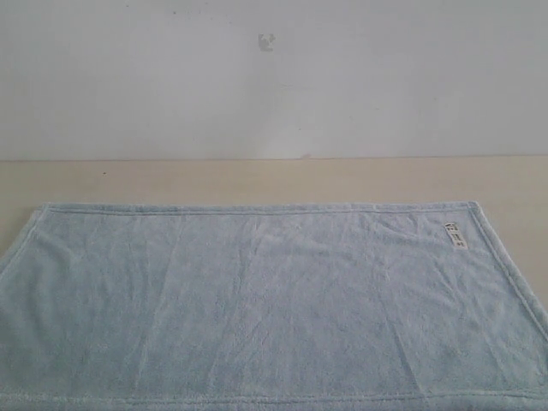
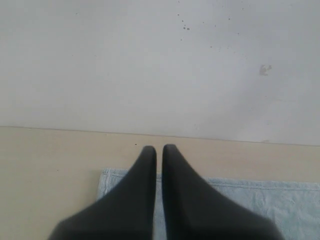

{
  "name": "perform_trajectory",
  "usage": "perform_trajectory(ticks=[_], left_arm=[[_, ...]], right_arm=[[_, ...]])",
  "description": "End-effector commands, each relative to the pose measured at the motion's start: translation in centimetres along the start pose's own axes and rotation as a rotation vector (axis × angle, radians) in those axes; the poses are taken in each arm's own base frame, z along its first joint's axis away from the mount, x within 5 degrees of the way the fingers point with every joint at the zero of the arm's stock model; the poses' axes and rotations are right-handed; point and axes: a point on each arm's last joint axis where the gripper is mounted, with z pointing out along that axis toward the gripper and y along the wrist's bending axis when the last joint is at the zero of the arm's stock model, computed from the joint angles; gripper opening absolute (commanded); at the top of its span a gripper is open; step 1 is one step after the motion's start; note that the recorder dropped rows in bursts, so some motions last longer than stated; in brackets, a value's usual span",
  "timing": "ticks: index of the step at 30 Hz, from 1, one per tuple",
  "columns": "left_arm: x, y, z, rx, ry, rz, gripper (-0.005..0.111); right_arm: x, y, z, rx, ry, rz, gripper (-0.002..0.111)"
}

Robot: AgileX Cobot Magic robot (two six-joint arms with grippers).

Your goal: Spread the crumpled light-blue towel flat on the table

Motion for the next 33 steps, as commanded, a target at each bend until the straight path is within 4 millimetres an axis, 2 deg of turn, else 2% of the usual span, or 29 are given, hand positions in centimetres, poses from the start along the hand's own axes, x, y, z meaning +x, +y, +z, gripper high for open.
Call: perform_trajectory(ticks=[1, 9, 21, 28, 33], left_arm=[[2.0, 0.0, -2.1, 0.007, -0.046, -0.011, 0.004], [7.3, 0.2, -5.3, 0.016, -0.145, -0.002, 0.004], [12.0, 0.7, -4.2, 0.015, -0.071, -0.021, 0.004], [12.7, 0.7, -4.2, 0.019, -0.027, 0.039, 0.004], [13.4, 0.9, -3.6, 0.006, -0.071, 0.035, 0.004]], right_arm=[[-0.1, 0.0, 0.0, -0.001, -0.009, -0.004, 0.000], [-0.1, 0.0, 0.0, -0.001, -0.009, -0.004, 0.000], [0.0, 0.0, 0.0, 0.001, -0.001, -0.004, 0.000], [0.0, 0.0, 0.0, 0.001, -0.001, -0.004, 0.000], [0.0, 0.0, 0.0, 0.001, -0.003, -0.004, 0.000]])
